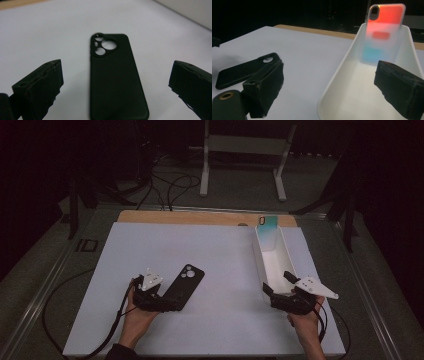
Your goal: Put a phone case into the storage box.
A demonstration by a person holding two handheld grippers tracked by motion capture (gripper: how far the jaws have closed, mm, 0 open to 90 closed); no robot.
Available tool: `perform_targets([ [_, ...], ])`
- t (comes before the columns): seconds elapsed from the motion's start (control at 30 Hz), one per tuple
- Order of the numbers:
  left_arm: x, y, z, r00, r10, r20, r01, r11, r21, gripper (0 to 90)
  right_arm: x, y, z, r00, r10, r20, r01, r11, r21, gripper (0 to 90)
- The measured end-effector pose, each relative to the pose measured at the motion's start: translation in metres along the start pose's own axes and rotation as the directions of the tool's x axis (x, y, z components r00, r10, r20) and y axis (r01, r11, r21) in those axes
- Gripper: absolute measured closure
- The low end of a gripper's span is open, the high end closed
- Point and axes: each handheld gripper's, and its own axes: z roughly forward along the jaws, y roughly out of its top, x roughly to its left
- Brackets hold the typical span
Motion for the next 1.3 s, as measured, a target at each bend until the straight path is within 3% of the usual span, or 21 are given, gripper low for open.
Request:
perform_targets([
  [0.17,-0.001,0.0,0.017,0.9999,0.003,0.014,-0.004,0.998,0.064,0.0,0.0,0.0,0.0,1.0,-0.001,0.001,0.001,1.0,-0.001,8.7],
  [0.5,0.001,-0.002,0.03,0.9992,0.004,0.04,-0.009,0.9912,0.132,0.0,-0.001,-0.001,0.001,1.0,0.002,0.007,-0.002,1.0,0.002,8.7],
  [0.87,-0.002,-0.004,0.043,0.9999,0.001,0.017,-0.004,0.979,0.204,0.0,-0.001,-0.002,0.001,0.9999,0.004,0.013,-0.004,1.0,0.006,8.7],
  [1.3,-0.006,-0.004,0.053,0.9998,0.005,0.017,-0.009,0.9685,0.249,1.2,-0.002,-0.004,0.002,0.9998,0.01,0.02,-0.01,1.0,0.009,8.7],
])
